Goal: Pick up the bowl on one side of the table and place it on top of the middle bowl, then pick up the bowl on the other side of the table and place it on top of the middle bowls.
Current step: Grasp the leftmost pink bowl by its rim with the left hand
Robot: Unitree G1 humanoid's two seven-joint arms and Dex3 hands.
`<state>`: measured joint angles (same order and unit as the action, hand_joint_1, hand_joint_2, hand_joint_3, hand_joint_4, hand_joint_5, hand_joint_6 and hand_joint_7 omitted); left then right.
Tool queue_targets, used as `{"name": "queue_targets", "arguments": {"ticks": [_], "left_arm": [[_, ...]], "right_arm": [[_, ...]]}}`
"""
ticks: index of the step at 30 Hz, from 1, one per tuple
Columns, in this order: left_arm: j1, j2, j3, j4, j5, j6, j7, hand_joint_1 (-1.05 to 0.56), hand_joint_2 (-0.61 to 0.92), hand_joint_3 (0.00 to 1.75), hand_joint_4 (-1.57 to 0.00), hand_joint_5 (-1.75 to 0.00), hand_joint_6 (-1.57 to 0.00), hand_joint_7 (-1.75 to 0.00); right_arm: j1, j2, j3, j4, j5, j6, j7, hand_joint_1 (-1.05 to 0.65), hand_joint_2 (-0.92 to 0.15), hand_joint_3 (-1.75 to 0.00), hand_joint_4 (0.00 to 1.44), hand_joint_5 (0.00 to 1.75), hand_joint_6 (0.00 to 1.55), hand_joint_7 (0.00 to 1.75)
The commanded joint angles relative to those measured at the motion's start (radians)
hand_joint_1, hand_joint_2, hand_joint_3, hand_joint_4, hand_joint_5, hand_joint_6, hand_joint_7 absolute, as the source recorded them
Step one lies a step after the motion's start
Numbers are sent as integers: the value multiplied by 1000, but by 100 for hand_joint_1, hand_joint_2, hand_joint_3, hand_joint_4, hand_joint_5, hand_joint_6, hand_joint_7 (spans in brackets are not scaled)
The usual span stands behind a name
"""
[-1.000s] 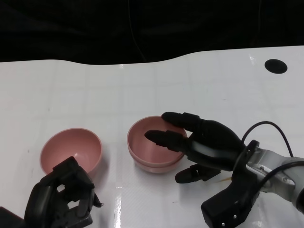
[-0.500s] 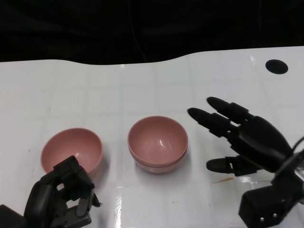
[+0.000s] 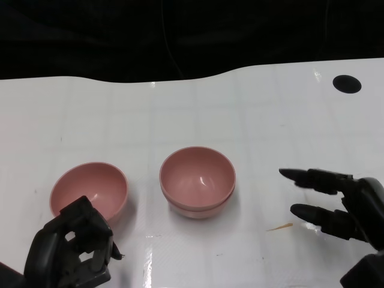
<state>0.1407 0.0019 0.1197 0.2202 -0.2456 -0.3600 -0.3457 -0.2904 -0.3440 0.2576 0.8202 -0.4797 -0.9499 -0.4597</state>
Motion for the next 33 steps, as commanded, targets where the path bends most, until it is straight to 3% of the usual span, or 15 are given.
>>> {"name": "queue_targets", "arguments": {"ticks": [1,3,5,7,10,11,13,17,21,23,25,28,29,31,33], "left_arm": [[16,19,14,-9,-1,-12,7,-3,60,119,-77,-175,-73,-159],[20,20,20,-15,-2,-15,8,-3,60,119,-77,-175,-73,-159],[29,22,33,-27,-1,-32,16,-2,61,118,-77,-175,-72,-159],[36,23,41,-38,7,-45,24,-2,61,117,-76,-175,-72,-158],[47,19,54,-61,8,-63,39,-3,60,118,-72,-175,-71,-154],[51,19,59,-66,17,-79,48,-3,59,119,-69,-173,-70,-150],[54,22,64,-71,25,-106,54,-4,58,121,-64,-172,-68,-146],[72,22,79,-118,74,-129,111,-7,59,114,-59,-165,-67,-131],[94,31,84,-183,168,-129,183,-11,59,105,-57,-159,-67,-120],[100,36,93,-215,218,-144,221,-20,59,83,-55,-144,-66,-103],[105,45,96,-244,252,-155,243,-25,63,70,-50,-141,-64,-96],[119,83,104,-305,354,-154,276,-39,77,37,-45,-129,-62,-84],[125,93,106,-325,386,-147,285,-45,86,23,-46,-119,-62,-75],[141,127,121,-390,507,-119,313,-55,90,18,-49,-99,-66,-58],[158,151,132,-467,630,-70,334,-68,92,20,-59,-55,-76,-25]], "right_arm": [[21,17,-40,33,59,-35,19,-23,-92,-8,105,90,122,9],[32,19,-48,39,71,-39,39,-23,-92,-9,103,97,124,8],[57,21,-56,45,107,-42,86,-16,-90,-28,102,129,129,27],[72,24,-66,44,142,-41,137,-12,-84,-49,98,142,109,73],[92,41,-85,54,242,-52,250,-7,-79,-69,93,147,96,96],[97,49,-93,55,273,-51,282,-8,-77,-77,89,158,93,108],[103,65,-109,57,320,-52,333,-11,-74,-84,84,170,85,129],[121,103,-141,29,470,12,509,-19,-70,-90,85,174,72,160],[131,119,-170,2,542,58,627,-20,-69,-90,82,175,69,165],[132,120,-180,-2,543,61,655,-20,-68,-91,82,175,69,165],[130,127,-194,3,549,58,682,-21,-67,-91,82,175,69,165],[124,137,-213,14,553,56,704,-21,-67,-90,83,175,68,166],[124,140,-218,14,552,58,708,-20,-67,-91,84,175,68,166],[121,148,-230,15,552,64,717,-20,-66,-91,84,175,69,166],[120,152,-236,15,544,69,720,-20,-66,-92,85,175,69,166]]}}
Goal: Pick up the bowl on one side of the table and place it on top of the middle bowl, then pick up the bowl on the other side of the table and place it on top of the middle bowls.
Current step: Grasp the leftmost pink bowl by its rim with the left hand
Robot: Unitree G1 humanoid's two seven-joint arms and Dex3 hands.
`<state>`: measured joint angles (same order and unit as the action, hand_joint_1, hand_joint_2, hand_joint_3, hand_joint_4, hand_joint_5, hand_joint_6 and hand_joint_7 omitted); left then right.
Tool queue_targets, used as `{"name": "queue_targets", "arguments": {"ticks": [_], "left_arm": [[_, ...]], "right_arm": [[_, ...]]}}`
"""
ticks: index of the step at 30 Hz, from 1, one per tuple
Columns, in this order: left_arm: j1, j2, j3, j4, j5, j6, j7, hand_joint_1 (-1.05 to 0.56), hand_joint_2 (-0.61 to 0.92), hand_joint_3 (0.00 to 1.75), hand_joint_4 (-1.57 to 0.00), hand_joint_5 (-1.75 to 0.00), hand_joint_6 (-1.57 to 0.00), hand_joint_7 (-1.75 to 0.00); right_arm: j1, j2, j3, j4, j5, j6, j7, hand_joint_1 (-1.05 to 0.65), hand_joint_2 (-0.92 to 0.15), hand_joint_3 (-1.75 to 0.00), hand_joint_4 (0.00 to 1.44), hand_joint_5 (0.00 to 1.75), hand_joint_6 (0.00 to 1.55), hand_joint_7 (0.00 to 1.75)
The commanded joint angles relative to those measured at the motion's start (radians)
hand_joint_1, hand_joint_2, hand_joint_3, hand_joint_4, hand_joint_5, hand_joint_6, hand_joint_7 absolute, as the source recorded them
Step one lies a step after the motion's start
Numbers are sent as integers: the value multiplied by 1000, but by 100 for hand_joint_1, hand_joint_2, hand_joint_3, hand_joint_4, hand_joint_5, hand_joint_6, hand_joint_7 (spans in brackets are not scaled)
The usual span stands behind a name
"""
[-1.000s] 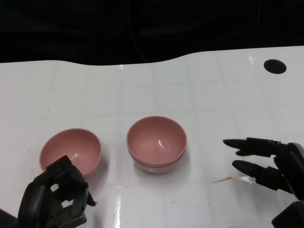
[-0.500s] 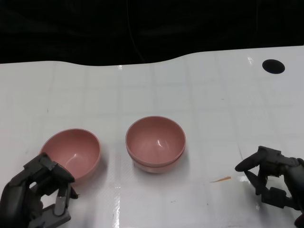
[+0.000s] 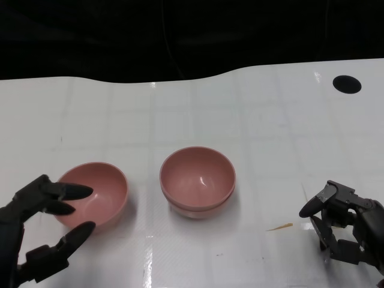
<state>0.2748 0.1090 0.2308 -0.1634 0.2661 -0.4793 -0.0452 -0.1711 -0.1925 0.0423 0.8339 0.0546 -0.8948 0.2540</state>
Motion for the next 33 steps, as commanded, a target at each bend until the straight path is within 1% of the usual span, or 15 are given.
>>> {"name": "queue_targets", "arguments": {"ticks": [1,3,5,7,9,10,11,13,15,21,24,27,33], "left_arm": [[28,52,21,-118,175,76,41,-71,92,20,-62,-44,-78,-17],[30,68,15,-181,282,136,45,-76,92,14,-66,-26,-79,-7],[22,95,5,-207,359,173,42,-80,92,10,-66,-18,-77,-2],[7,120,-10,-213,411,198,38,-84,92,9,-66,-15,-76,-1],[-11,154,-27,-227,447,239,-2,-86,92,8,-65,-12,-73,0],[-16,166,-34,-232,454,255,-14,-86,92,6,-64,-10,-72,0],[-27,181,-45,-229,472,271,-25,-87,92,5,-64,-9,-71,0],[-44,200,-67,-223,503,299,-33,-88,91,3,-65,-8,-71,0],[-61,216,-91,-202,531,318,-28,-88,90,2,-66,-7,-72,0],[-110,259,-153,-119,561,335,-5,-89,89,0,-69,-5,-73,0],[-129,270,-178,-88,563,349,-2,-89,89,0,-69,-4,-72,0],[-150,277,-200,-32,555,336,30,-87,88,0,-71,-4,-73,0],[-159,293,-219,-5,544,334,61,-86,89,0,-72,-3,-74,0]], "right_arm": [[-1,1,-23,2,4,13,5,-20,-66,-92,85,175,69,165],[-3,4,-25,2,-1,13,5,-19,-66,-92,85,175,68,165],[-5,15,-32,3,20,18,28,-18,-66,-93,85,175,68,165],[-4,37,-48,-9,83,58,86,-18,-66,-94,85,175,69,164],[5,65,-70,-61,197,199,185,-21,-65,-95,86,175,70,164],[10,72,-78,-83,234,250,220,-22,-65,-95,87,175,69,164],[14,80,-89,-114,285,329,263,-22,-65,-95,87,175,69,164],[24,88,-104,-164,338,437,309,-23,-65,-91,89,175,70,164],[34,90,-114,-206,361,512,331,-22,-65,-87,91,175,72,161],[62,102,-135,-303,383,661,356,-19,-65,-83,91,175,74,158],[74,111,-140,-340,391,711,362,-19,-64,-83,91,175,74,158],[85,119,-142,-370,387,745,357,-17,-59,-93,92,175,75,157],[93,127,-152,-396,375,771,353,-17,-57,-98,92,175,75,157]]}}
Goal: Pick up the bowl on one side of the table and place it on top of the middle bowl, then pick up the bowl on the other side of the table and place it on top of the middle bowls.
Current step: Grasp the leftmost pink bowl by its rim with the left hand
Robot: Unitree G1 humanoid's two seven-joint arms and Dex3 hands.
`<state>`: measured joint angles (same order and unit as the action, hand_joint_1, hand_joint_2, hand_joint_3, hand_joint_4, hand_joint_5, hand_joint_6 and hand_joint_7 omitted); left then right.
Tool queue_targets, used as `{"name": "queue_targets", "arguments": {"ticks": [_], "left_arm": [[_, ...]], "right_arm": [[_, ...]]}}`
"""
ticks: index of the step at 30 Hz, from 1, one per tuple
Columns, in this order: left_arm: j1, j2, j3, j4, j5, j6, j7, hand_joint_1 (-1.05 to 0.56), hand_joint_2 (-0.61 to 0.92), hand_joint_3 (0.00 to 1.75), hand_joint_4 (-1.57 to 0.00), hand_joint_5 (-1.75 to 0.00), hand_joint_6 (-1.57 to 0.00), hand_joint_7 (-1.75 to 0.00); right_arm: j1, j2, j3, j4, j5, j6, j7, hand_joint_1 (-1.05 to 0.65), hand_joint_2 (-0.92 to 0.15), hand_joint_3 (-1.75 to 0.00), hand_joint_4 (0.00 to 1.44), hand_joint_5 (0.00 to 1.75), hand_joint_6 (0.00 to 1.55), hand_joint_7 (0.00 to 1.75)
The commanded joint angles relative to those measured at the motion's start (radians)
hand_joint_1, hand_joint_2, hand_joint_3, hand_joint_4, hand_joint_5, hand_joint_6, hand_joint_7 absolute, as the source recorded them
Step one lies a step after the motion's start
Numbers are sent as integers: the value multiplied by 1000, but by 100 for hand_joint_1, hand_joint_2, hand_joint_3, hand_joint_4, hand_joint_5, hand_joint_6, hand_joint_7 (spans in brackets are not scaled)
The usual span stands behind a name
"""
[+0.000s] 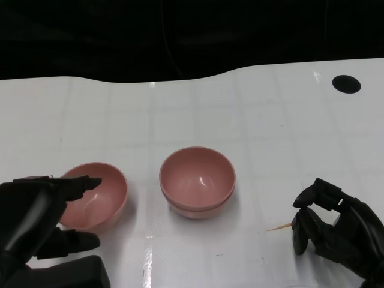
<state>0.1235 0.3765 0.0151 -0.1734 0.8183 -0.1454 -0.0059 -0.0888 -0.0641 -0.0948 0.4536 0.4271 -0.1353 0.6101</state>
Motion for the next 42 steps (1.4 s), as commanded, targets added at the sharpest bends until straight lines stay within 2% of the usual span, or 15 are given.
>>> {"name": "queue_targets", "arguments": {"ticks": [1,8,20,32,42], "left_arm": [[-17,23,-12,34,-16,-9,34,-86,89,0,-73,-3,-74,0],[-54,36,-55,175,-36,-58,129,-77,91,0,-79,-3,-78,-2],[-95,61,-92,292,-64,-90,171,-73,92,0,-81,-2,-81,-1],[-177,87,-147,420,-68,-116,184,-72,92,2,-81,-1,-82,-1],[-248,100,-188,448,-81,-100,145,-71,92,0,-82,-1,-83,-1]], "right_arm": [[12,0,-16,-17,4,13,2,-17,-57,-99,92,175,75,157],[14,2,-21,-18,-4,7,24,-17,-56,-101,92,175,74,158],[18,4,-16,-32,-19,30,18,-17,-56,-101,92,175,76,157],[18,17,-8,-11,-40,-9,45,-20,-59,-97,91,175,74,156],[16,22,-15,-1,-39,-11,58,-20,-62,-91,90,175,75,155]]}}
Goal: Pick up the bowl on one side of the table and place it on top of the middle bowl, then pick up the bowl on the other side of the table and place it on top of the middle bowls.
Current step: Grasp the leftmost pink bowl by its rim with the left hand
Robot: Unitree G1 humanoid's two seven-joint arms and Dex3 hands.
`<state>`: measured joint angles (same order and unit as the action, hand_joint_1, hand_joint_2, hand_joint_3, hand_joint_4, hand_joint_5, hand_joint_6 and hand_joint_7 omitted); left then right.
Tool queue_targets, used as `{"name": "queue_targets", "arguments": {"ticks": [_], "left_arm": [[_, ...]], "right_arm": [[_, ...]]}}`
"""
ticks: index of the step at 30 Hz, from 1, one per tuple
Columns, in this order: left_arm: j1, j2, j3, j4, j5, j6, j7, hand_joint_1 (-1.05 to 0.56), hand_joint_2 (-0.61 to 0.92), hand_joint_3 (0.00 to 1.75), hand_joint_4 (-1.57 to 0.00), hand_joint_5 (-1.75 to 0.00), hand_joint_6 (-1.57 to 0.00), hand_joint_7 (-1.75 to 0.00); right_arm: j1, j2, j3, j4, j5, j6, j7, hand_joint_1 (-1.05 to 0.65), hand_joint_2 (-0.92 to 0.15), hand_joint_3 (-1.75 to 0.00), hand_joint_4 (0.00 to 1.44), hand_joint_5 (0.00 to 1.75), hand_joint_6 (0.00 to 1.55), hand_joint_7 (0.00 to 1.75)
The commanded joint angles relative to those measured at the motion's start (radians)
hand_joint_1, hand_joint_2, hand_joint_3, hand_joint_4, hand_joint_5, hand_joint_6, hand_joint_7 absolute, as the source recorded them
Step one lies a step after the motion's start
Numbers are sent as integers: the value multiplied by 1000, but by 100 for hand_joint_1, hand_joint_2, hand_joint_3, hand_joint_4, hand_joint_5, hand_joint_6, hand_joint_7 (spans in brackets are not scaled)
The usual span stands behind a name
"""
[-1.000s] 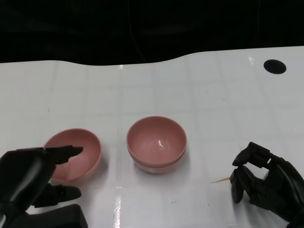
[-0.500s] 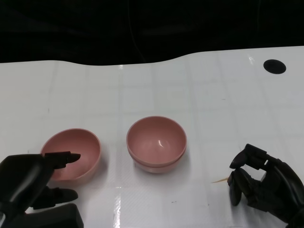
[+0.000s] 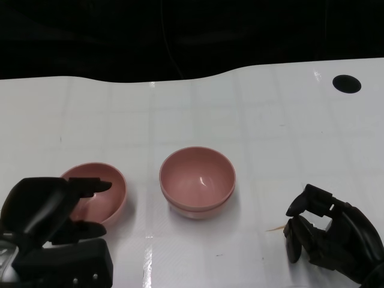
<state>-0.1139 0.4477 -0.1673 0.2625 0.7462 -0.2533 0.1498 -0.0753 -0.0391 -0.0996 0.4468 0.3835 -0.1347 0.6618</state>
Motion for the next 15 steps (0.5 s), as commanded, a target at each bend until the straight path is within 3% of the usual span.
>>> {"name": "queue_targets", "arguments": {"ticks": [1,15], "left_arm": [[-26,28,-11,20,-9,9,-17,-71,92,0,-82,-1,-83,-1],[-129,29,-79,171,-19,-2,-16,-68,92,3,-82,-1,-84,0]], "right_arm": [[2,-3,-9,8,1,-19,7,-21,-62,-90,90,175,74,155],[12,12,-4,-2,-7,-23,-17,-22,-64,-88,89,175,73,157]]}}
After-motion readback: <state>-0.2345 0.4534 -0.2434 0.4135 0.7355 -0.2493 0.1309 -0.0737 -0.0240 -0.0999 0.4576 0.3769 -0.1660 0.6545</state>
